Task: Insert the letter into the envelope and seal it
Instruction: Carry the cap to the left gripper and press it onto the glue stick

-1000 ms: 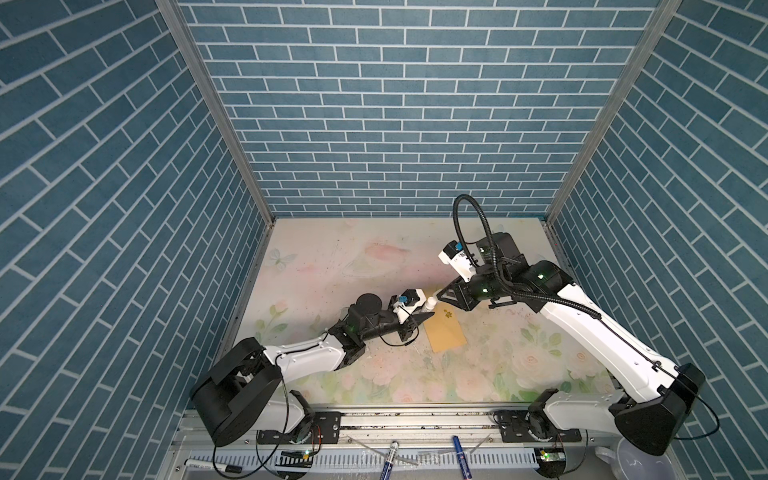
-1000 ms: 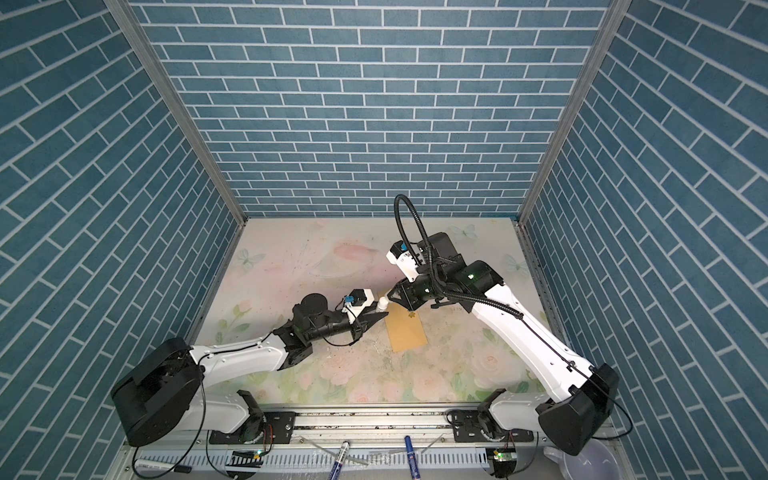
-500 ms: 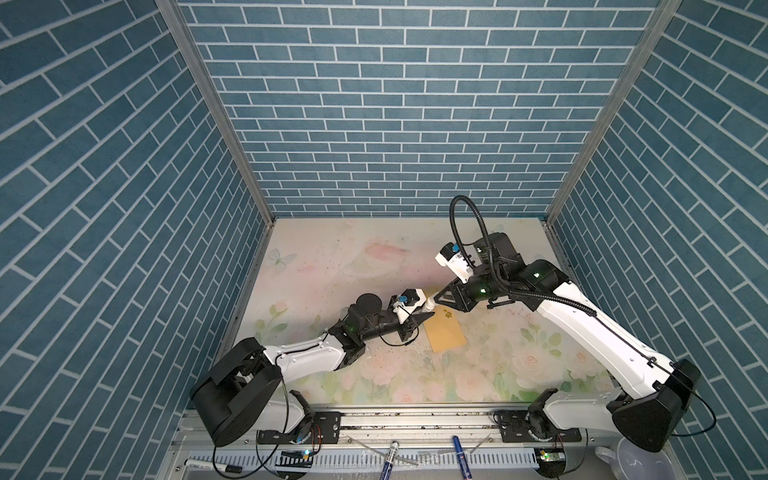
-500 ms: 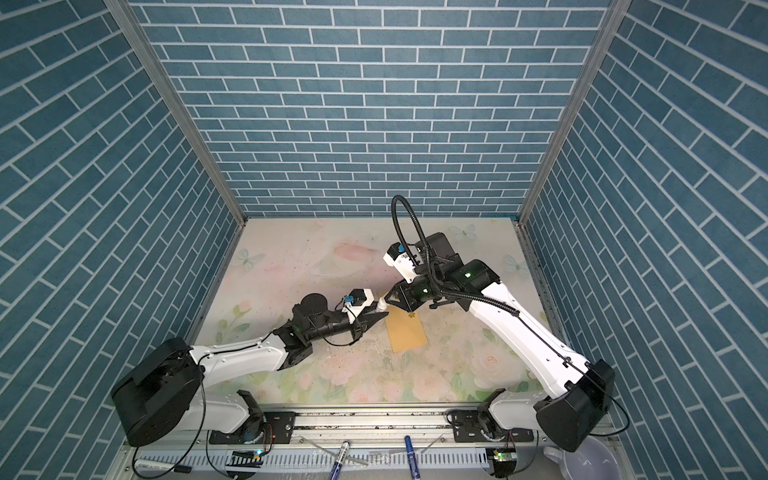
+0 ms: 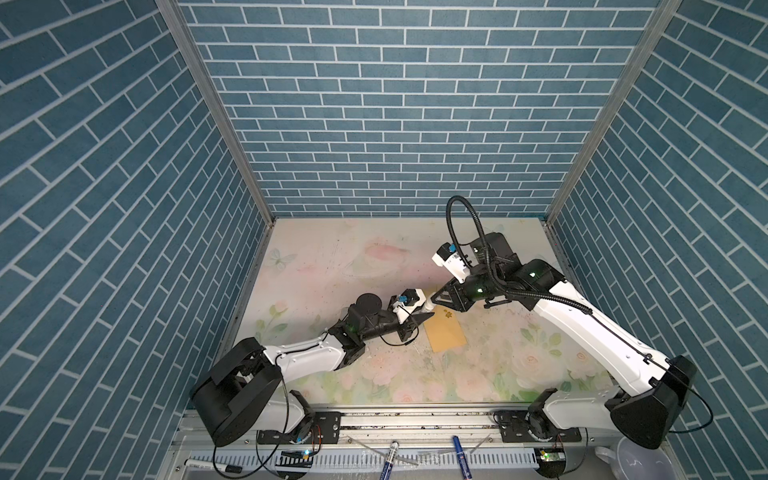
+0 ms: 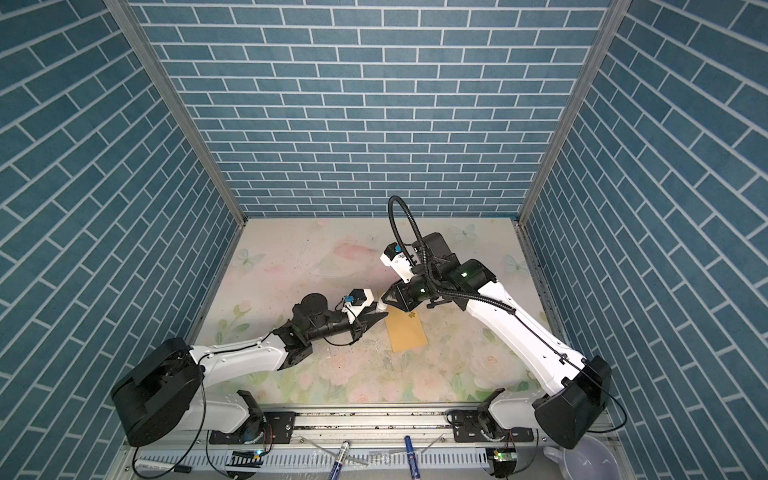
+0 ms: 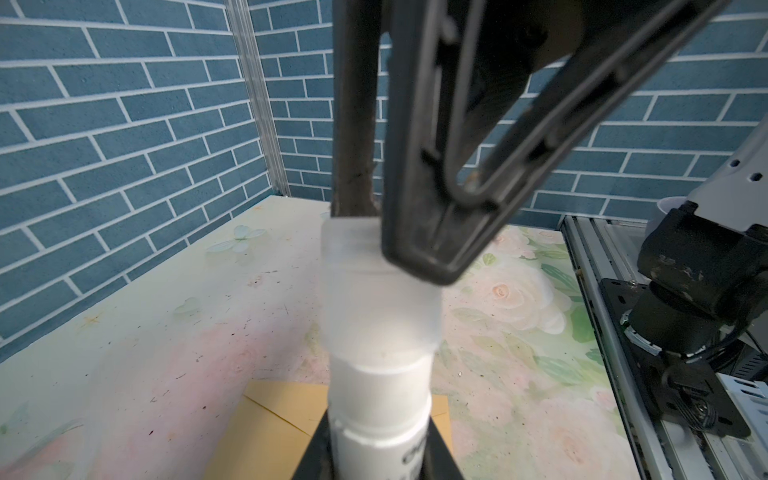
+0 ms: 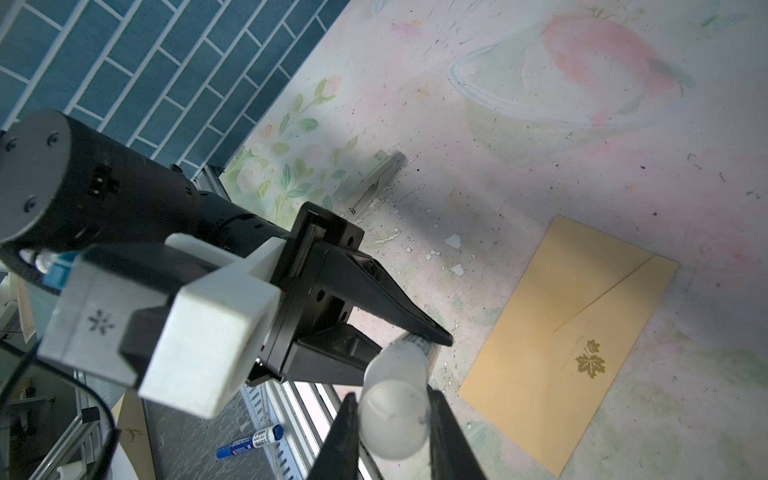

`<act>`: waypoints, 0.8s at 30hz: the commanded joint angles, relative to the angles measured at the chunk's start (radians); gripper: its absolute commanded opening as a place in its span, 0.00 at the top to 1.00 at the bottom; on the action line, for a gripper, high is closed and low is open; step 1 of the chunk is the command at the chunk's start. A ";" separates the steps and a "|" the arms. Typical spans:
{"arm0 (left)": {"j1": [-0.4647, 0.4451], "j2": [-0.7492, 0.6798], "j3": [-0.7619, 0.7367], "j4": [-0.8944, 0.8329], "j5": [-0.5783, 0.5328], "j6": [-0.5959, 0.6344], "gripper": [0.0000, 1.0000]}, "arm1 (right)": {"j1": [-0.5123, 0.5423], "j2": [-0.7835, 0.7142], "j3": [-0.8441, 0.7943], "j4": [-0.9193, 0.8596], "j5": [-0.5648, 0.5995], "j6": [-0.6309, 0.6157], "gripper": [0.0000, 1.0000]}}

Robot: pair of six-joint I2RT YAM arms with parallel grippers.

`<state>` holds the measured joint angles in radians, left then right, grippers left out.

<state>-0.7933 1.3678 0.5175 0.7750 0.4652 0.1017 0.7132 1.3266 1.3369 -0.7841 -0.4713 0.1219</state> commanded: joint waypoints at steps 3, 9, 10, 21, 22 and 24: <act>0.001 -0.013 0.022 0.043 0.016 -0.005 1.00 | 0.041 0.016 -0.017 -0.031 -0.014 -0.061 0.96; 0.003 -0.011 0.028 0.039 0.023 -0.005 1.00 | 0.061 0.026 -0.012 -0.041 -0.002 -0.079 0.96; 0.001 -0.012 0.029 0.038 0.024 -0.005 1.00 | 0.064 0.028 -0.011 -0.042 0.004 -0.083 0.96; 0.001 -0.012 0.021 0.052 0.020 -0.008 1.00 | 0.110 0.078 0.008 -0.093 0.101 -0.123 0.96; 0.002 -0.012 0.018 0.057 0.018 -0.010 1.00 | 0.115 0.081 0.007 -0.092 0.104 -0.123 0.97; 0.002 -0.012 0.015 0.070 0.016 -0.014 1.00 | 0.120 0.088 0.004 -0.093 0.107 -0.125 0.97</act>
<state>-0.7921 1.3689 0.5152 0.7071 0.4751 0.0956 0.8021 1.3861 1.3380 -0.8082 -0.3317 0.0353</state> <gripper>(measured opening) 0.282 0.256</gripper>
